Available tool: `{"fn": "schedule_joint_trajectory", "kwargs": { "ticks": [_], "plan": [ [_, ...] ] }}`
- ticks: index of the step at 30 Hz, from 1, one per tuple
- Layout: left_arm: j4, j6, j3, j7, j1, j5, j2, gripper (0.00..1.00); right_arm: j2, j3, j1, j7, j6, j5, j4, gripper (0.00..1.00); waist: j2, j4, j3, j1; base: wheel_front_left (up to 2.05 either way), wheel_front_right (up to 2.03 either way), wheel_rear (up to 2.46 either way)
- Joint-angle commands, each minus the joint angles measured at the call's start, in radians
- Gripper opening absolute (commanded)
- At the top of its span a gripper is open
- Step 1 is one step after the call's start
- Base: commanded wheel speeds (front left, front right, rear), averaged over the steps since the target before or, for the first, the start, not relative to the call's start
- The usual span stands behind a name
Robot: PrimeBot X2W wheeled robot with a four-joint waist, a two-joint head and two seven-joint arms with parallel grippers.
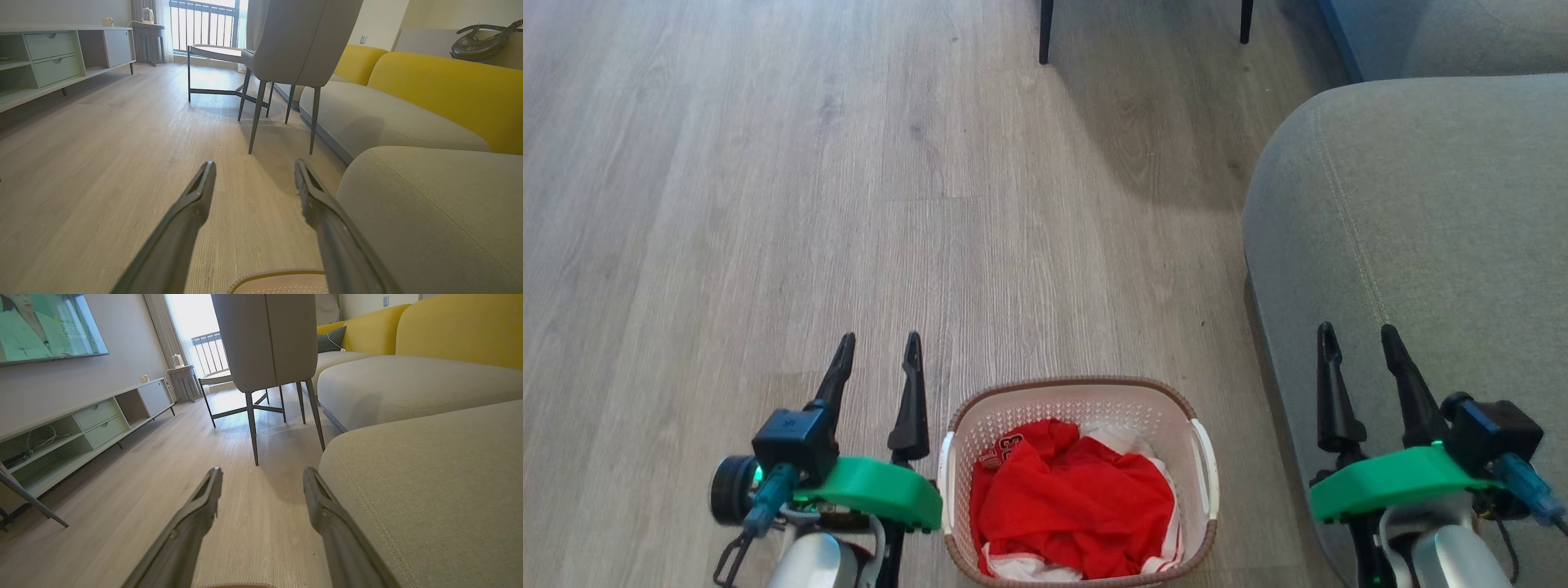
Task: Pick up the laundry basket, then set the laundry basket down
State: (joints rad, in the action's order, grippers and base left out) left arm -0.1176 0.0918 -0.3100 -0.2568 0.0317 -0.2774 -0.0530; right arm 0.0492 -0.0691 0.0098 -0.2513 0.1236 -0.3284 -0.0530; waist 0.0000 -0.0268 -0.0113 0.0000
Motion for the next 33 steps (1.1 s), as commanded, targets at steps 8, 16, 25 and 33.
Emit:
{"fn": "schedule_joint_trajectory", "kwargs": {
  "ticks": [8, 16, 25, 33],
  "plan": [
    [0.028, 0.002, 0.037, -0.005, 0.033, 0.0, 0.003, 1.0, 0.001, -0.023, -0.034, -0.01, 0.007, -0.005, 0.026, 1.0, 0.0, -0.002, 0.005, 0.0, 0.0, 0.0, 0.0],
    [0.009, 0.0, 0.035, -0.005, 0.03, -0.017, 0.003, 1.0, 0.001, -0.022, -0.037, -0.01, 0.007, 0.0, 0.019, 1.0, 0.0, -0.001, 0.008, 0.0, 0.0, 0.0, 0.0],
    [-0.072, -0.003, -0.004, 0.0, -0.027, -0.023, -0.001, 0.0, 0.0, -0.003, 0.011, 0.004, 0.0, 0.001, -0.066, 0.0, 0.0, -0.001, 0.006, 0.0, 0.0, 0.0, 0.0],
    [-0.07, -0.016, 0.016, 0.017, -0.023, -0.113, -0.006, 0.0, 0.005, 0.002, 0.005, 0.021, 0.0, -0.087, -0.072, 0.0, 0.0, 0.001, 0.006, 0.0, 0.0, 0.0, 0.0]
  ]
}}
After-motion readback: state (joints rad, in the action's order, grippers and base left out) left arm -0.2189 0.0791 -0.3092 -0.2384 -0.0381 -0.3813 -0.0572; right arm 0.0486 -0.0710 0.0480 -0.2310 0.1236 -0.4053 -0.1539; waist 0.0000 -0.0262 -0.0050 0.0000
